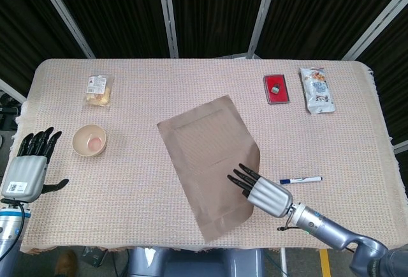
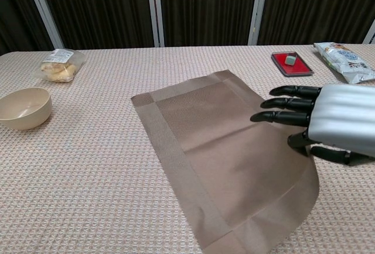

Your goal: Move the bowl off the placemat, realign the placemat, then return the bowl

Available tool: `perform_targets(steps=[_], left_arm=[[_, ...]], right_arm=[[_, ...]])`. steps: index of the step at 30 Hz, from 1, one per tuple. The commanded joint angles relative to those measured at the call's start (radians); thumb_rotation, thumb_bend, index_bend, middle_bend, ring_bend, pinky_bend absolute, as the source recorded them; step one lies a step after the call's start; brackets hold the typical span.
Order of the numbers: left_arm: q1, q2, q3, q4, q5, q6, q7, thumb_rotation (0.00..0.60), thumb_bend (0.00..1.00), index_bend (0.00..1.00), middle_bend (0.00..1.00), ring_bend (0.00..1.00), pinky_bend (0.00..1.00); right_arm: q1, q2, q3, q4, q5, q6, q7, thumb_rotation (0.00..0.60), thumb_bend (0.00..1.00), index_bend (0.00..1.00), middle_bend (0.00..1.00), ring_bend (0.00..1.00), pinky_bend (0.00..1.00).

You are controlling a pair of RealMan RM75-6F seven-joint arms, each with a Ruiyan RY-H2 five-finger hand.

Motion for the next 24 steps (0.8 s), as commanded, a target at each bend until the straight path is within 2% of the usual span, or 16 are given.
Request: perform_targets(steps=[1,11,15,19,20,22,24], left_arm=[[0.002,0.002,0.000,-0.002,0.002,0.003,-0.003,0.600,0.00,0.00,0.00,0.00,0.00],[0.002,0.006,-0.007,0.008,-0.010,0.002,-0.010,0.600,0.00,0.00,0.00,0.00,0.00],[-0.002,0.003,-0.012,0.019,-0.025,-0.004,-0.010,0.600,0.00,0.00,0.00,0.00,0.00],[-0.008,-0.002,-0.016,0.033,-0.044,-0.014,-0.007,0.600,0.00,0.00,0.00,0.00,0.00],[-0.009,-0.003,-0.017,0.035,-0.047,-0.016,-0.007,0.600,0.00,0.00,0.00,0.00,0.00],[-0.011,-0.005,-0.019,0.040,-0.052,-0.019,-0.007,0.600,0.00,0.00,0.00,0.00,0.00],[-0.013,-0.006,-0.019,0.044,-0.053,-0.022,-0.009,0.600,0.00,0.00,0.00,0.00,0.00]], right_arm=[[0.021,0.035,0.036,0.059,0.009,-0.015,-0.060,0.600,0.44,0.64,0.03,0.00,0.00],[0.113,0.038,0.098,0.246,0.017,-0.100,-0.159,0.600,0.37,0.68,0.03,0.00,0.00],[0.152,0.031,0.109,0.318,0.015,-0.125,-0.166,0.600,0.33,0.66,0.03,0.00,0.00],[0.181,0.015,0.108,0.397,0.007,-0.131,-0.166,0.600,0.27,0.72,0.03,0.00,0.00],[0.182,0.010,0.107,0.411,0.007,-0.127,-0.166,0.600,0.25,0.67,0.03,0.00,0.00],[0.175,-0.002,0.108,0.444,0.014,-0.102,-0.163,0.600,0.13,0.25,0.01,0.00,0.00],[0.154,-0.011,0.121,0.460,0.043,-0.075,-0.169,0.600,0.03,0.00,0.00,0.00,0.00]])
